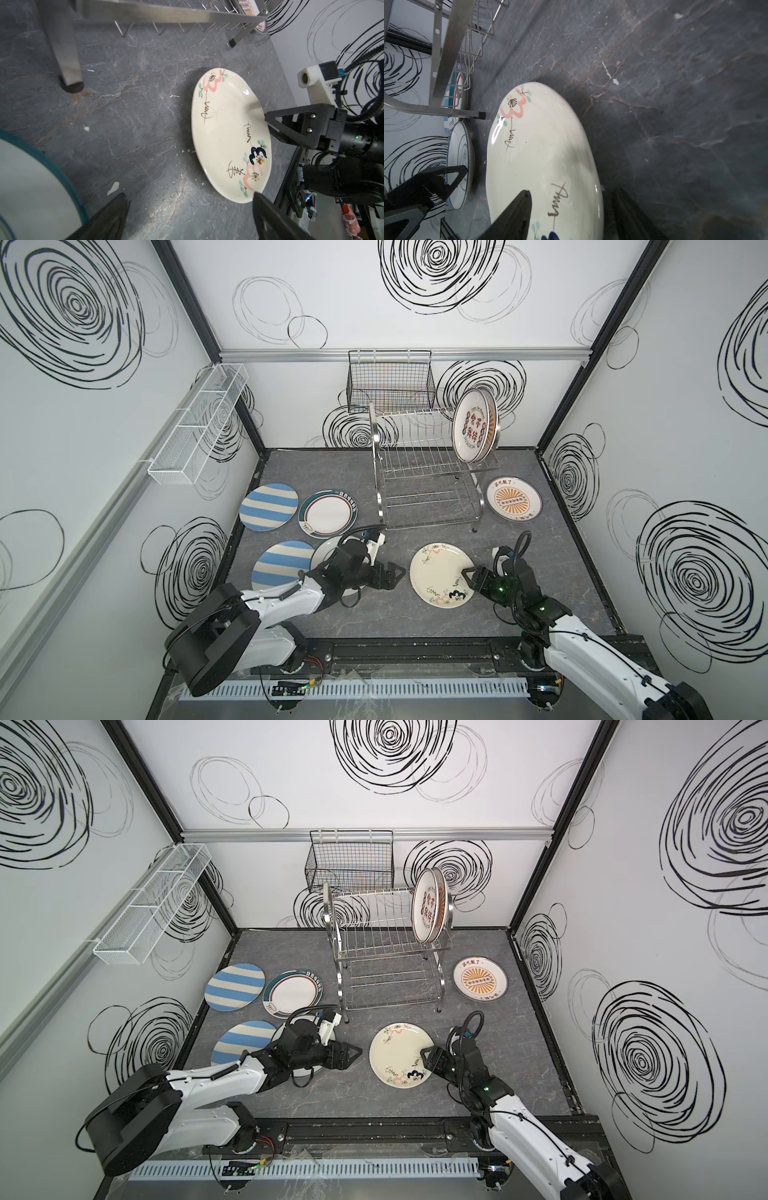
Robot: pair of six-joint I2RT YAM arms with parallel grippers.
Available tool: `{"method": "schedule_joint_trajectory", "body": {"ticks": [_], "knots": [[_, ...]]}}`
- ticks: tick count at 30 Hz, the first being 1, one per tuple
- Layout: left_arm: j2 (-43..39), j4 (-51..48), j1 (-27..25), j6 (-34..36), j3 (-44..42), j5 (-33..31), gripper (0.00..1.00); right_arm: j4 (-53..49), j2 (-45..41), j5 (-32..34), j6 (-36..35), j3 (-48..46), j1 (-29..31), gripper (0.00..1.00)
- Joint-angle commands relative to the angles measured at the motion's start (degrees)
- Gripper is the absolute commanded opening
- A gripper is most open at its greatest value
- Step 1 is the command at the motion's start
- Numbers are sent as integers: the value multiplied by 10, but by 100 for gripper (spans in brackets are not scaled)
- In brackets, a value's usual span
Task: Load the plates into the dish rack
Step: 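Slide the floral plate with the right gripper toward the left gripper, then pinch the floral plate rim with the right gripper and tilt it up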
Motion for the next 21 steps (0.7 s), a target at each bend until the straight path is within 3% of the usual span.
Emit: {"method": "schedule_joint_trajectory", "body": {"ticks": [1,21], "knots": [[6,28,-2,0,15,1,96,19,12,-19,9,-33,-9,65],[44,39,-17,13,36,13,96,103,75,-26,1,-62,-29,41]]}}
